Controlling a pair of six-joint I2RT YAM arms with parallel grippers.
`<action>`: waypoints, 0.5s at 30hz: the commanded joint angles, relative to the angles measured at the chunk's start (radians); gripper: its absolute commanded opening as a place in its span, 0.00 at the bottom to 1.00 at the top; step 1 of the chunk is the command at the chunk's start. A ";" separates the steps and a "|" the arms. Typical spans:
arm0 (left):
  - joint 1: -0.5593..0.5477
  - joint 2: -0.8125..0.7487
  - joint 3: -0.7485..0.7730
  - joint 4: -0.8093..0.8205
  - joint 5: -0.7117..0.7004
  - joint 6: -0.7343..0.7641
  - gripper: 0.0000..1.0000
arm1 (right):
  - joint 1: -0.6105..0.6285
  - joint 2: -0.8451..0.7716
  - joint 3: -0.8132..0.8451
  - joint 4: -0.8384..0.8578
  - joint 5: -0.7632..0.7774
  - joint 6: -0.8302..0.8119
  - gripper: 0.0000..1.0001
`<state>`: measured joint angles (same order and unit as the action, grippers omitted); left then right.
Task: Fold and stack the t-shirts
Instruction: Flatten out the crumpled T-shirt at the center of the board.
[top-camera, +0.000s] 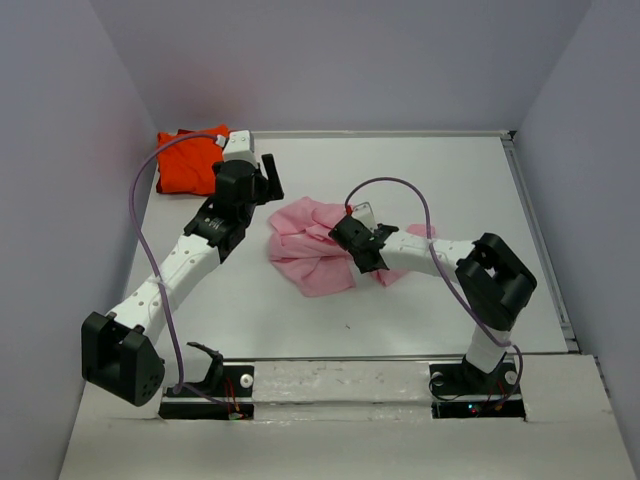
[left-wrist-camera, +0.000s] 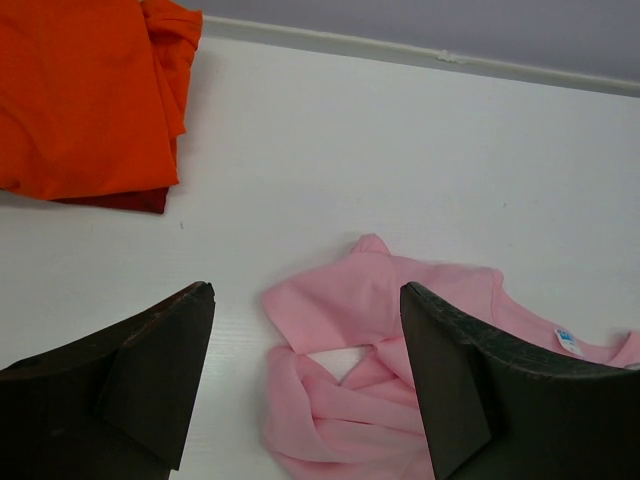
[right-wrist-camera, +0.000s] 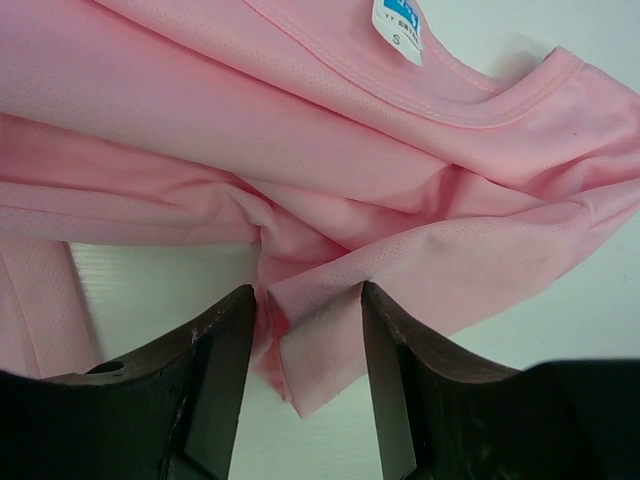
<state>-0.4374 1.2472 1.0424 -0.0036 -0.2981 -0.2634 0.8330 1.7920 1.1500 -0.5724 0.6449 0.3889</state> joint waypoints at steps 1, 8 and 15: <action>-0.007 -0.022 0.018 0.040 -0.010 0.015 0.84 | 0.009 -0.013 0.048 0.002 0.041 0.007 0.53; -0.012 -0.023 0.016 0.040 -0.013 0.018 0.84 | 0.009 0.046 0.086 0.006 0.050 -0.001 0.49; -0.015 -0.028 0.015 0.044 -0.018 0.020 0.84 | 0.009 0.050 0.074 0.008 0.058 0.002 0.33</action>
<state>-0.4477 1.2472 1.0424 -0.0032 -0.2993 -0.2596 0.8330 1.8523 1.2037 -0.5747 0.6624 0.3840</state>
